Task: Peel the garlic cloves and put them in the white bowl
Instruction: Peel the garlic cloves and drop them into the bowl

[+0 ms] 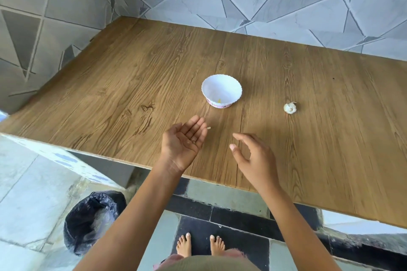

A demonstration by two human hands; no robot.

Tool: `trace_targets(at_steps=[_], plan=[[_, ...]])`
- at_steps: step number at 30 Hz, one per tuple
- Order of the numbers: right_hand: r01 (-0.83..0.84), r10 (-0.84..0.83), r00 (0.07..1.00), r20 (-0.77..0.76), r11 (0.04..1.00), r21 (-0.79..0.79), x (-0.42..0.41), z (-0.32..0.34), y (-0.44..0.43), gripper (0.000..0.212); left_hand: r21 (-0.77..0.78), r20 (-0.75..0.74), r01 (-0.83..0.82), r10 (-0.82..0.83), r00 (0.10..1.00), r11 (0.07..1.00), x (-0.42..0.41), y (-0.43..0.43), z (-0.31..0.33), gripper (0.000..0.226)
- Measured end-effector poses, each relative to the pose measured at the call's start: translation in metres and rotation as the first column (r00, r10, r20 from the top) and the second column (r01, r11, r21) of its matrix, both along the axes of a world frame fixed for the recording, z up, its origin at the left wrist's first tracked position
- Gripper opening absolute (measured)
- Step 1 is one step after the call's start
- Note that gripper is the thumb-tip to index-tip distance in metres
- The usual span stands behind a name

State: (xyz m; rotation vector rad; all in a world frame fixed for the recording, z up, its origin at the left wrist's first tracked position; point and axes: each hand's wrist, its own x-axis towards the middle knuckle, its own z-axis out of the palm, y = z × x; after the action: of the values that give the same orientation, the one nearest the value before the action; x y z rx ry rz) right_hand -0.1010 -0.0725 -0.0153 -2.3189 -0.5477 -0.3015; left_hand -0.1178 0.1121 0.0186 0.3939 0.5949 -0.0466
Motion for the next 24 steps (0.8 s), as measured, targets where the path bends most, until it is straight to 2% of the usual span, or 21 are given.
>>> trace_targets(at_steps=[4,10,18,24], plan=[[-0.115,0.115,0.993,0.001,0.993,0.028,0.002,0.004,0.024,0.029,0.032,0.000,-0.077,0.077,0.997,0.997,-0.019,0.006,0.002,0.040],[-0.321,0.323,0.947,-0.001,0.941,0.104,-0.003,0.006,0.072,0.040,0.045,0.014,-0.290,0.290,0.957,0.956,-0.057,0.036,0.003,0.040],[-0.635,0.638,0.770,0.006,0.766,0.098,-0.045,0.009,0.189,0.043,0.058,0.009,-0.593,0.593,0.805,0.803,-0.138,0.119,0.001,0.037],[-0.727,0.729,0.684,-0.013,0.683,0.073,-0.097,-0.013,0.292,0.032,0.035,-0.009,-0.694,0.695,0.719,0.719,-0.202,0.206,-0.029,0.040]])
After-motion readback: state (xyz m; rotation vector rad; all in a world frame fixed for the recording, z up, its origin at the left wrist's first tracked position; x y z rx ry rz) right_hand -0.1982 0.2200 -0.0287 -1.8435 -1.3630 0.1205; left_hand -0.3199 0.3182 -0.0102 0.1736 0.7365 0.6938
